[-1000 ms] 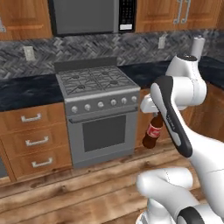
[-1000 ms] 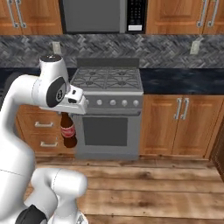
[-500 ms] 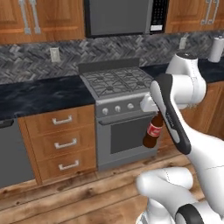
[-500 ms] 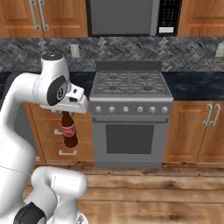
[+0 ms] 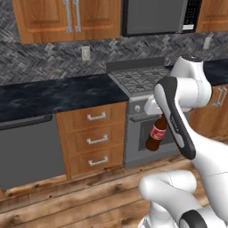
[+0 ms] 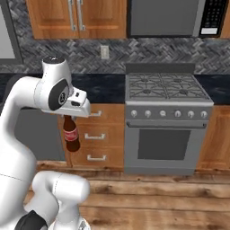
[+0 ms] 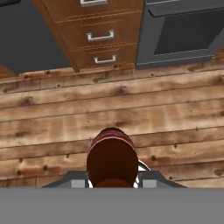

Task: Place the large bottle from the dining counter next to the other large bottle outside the sink, and place the small bottle from the dining counter next to the other small bottle inside the sink.

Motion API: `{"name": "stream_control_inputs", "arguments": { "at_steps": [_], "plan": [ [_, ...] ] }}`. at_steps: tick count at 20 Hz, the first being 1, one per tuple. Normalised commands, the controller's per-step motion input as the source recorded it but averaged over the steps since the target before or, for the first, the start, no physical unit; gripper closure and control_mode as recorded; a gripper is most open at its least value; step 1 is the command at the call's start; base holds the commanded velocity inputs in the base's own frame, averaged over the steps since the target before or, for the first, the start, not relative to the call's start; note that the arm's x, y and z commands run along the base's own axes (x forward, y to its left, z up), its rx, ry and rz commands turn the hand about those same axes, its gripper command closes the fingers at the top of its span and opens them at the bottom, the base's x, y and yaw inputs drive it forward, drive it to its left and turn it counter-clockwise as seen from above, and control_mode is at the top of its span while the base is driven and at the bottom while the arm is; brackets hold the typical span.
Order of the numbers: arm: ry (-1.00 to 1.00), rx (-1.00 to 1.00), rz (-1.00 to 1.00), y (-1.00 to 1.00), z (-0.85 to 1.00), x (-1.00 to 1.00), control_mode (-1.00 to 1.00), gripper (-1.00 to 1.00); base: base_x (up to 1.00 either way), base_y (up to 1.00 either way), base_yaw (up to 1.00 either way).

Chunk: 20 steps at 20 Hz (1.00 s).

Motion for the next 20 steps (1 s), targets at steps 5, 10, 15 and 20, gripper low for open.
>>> {"name": "stream_control_inputs", "arguments": {
  "at_steps": [5, 10, 15, 20],
  "plan": [
    [0.0, 0.0, 0.0, 0.0, 0.0, 0.0, 1.0, 1.0, 0.45, 1.0, 0.07],
    [0.0, 0.0, 0.0, 0.0, 0.0, 0.0, 1.0, 1.0, 0.57, 0.98, 0.08],
    [0.0, 0.0, 0.0, 0.0, 0.0, 0.0, 1.0, 1.0, 0.54, 0.94, 0.07],
    [0.0, 0.0, 0.0, 0.0, 0.0, 0.0, 1.0, 1.0, 0.38, 0.98, 0.06]
  ]
}}
